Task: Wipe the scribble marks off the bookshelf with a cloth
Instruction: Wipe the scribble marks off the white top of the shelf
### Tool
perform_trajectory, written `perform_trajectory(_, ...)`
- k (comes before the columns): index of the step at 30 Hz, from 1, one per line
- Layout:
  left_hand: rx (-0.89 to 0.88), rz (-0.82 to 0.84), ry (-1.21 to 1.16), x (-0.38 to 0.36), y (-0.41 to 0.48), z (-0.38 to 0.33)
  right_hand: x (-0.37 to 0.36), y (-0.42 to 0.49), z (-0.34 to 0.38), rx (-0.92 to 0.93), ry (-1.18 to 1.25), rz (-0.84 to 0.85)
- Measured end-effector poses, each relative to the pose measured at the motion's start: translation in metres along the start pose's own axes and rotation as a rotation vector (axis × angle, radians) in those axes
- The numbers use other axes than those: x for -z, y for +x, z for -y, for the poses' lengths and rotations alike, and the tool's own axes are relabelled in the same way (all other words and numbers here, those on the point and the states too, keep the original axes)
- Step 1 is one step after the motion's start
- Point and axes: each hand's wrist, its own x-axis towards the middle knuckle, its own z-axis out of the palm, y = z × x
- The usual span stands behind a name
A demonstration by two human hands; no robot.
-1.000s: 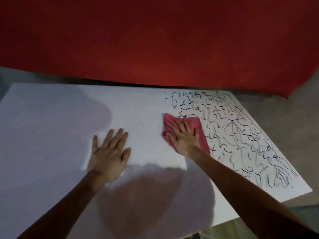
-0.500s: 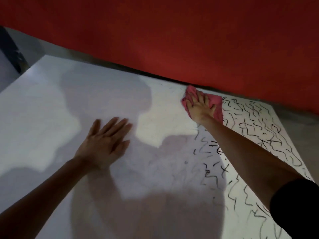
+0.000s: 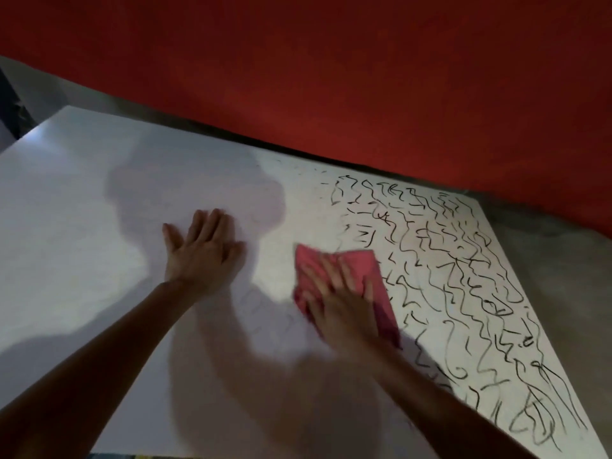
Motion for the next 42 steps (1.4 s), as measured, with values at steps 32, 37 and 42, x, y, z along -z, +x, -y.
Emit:
perform_trajectory(32,0.053,0.006,0.069,-0.003,-0.001,-0.006,-0.015,-0.056,0.056,0.079,0.054,-0.003)
perform_trajectory(37,0.052,0.006,0.06,-0.001,-0.001,-0.008,0.003,0.037,-0.04,-0.129,0.065,0.034)
perform_trajectory(42,0.064,0.022,0.065,-0.001,0.001,-0.008,0.019,0.094,-0.07,-0.414,0.169,0.076)
